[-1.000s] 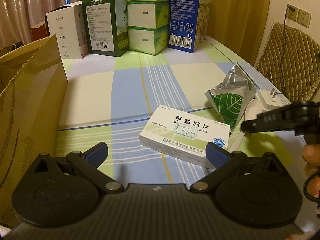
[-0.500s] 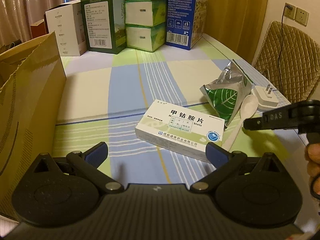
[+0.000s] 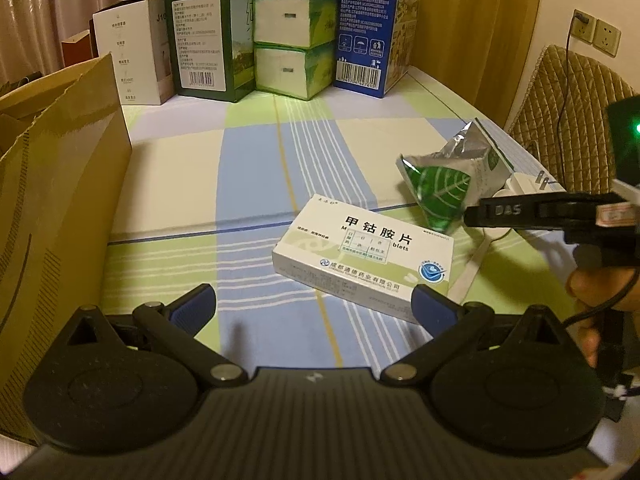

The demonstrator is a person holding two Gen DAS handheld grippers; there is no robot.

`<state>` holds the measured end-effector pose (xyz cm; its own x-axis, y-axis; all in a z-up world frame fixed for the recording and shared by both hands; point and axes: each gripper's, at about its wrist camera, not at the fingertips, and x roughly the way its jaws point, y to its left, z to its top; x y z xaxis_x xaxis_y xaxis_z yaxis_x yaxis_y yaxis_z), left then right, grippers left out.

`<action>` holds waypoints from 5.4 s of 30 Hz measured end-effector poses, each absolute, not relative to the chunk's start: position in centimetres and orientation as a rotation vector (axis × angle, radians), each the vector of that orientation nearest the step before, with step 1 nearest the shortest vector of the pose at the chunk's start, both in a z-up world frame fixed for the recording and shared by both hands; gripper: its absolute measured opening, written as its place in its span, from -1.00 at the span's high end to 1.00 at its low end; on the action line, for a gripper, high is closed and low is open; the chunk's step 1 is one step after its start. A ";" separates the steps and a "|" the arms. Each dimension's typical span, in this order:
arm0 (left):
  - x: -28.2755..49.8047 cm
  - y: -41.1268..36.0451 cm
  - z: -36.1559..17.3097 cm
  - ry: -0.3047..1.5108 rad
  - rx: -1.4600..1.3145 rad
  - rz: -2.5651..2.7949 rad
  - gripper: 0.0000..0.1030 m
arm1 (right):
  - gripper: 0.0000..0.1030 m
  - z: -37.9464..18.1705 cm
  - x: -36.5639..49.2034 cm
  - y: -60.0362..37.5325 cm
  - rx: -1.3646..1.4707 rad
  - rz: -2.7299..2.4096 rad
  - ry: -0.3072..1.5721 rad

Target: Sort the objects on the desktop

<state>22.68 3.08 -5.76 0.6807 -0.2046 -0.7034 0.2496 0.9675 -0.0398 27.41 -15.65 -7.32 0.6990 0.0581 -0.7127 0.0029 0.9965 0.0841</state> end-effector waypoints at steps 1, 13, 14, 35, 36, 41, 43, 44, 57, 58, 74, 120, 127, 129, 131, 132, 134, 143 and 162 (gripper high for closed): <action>22.6 3.1 -5.8 0.782 0.061 -0.255 -0.98 | -0.03 -7.4 27.3 -15.3 0.063 0.048 0.799; 21.9 3.5 -5.4 0.783 0.046 -0.244 -0.98 | 0.82 -7.1 25.3 -11.8 -0.056 0.432 0.856; 21.8 3.6 -5.4 0.784 0.042 -0.242 -0.98 | 0.84 -7.2 24.9 -11.6 -0.064 0.463 0.859; 23.0 0.8 -7.4 0.821 0.084 -0.240 -0.95 | 0.96 -6.4 19.8 -16.9 0.099 0.400 0.899; 23.0 0.6 -7.5 0.821 0.095 -0.232 -0.81 | 0.96 -6.3 19.7 -17.2 0.118 0.398 0.906; 21.7 0.8 -7.5 0.831 0.124 -0.239 -0.42 | 0.96 -6.1 18.6 -18.4 0.209 0.401 0.954; 20.3 1.3 -7.3 0.836 0.119 -0.246 -0.39 | 0.96 -6.0 17.9 -18.7 0.239 0.410 0.979; 19.4 1.5 -7.1 0.840 0.116 -0.251 -0.38 | 0.95 -6.0 17.5 -19.0 0.256 0.414 0.991; 9.1 3.0 -6.7 0.814 0.177 -0.280 -0.56 | -0.54 -4.7 11.2 -19.5 0.018 0.293 0.827; 9.0 3.0 -6.6 0.811 0.168 -0.274 -0.57 | -0.54 -4.8 11.1 -19.1 -0.019 0.291 0.816; 10.7 3.1 -6.3 0.771 0.142 -0.260 -0.69 | -0.21 -7.5 11.9 -16.5 -0.097 0.260 0.741; 12.8 2.2 -6.0 0.827 0.099 -0.235 -0.31 | 0.42 -3.9 10.5 -16.6 -0.022 0.270 0.681; 12.0 2.3 -3.4 0.792 0.075 -0.242 -0.31 | 0.42 -1.7 10.0 -16.3 -0.010 0.274 0.645; 11.7 2.4 -2.6 0.779 0.075 -0.243 -0.31 | 0.42 -1.0 9.8 -16.2 -0.008 0.276 0.632; 11.4 2.5 -1.7 0.767 0.074 -0.242 -0.31 | 0.42 -0.2 9.6 -16.1 -0.007 0.278 0.620; 11.2 2.6 -1.3 0.762 0.073 -0.241 -0.31 | 0.42 0.1 9.5 -16.0 -0.005 0.280 0.615; 10.9 2.7 -0.5 0.750 0.072 -0.238 -0.31 | 0.42 0.9 9.2 -15.8 -0.002 0.282 0.604; 9.4 4.1 2.5 0.713 0.062 -0.222 -0.31 | 0.42 3.7 7.7 -14.3 0.005 0.311 0.558; 7.1 8.5 7.3 0.633 0.045 -0.159 -0.31 | 0.42 8.2 6.5 -8.9 0.000 0.426 0.500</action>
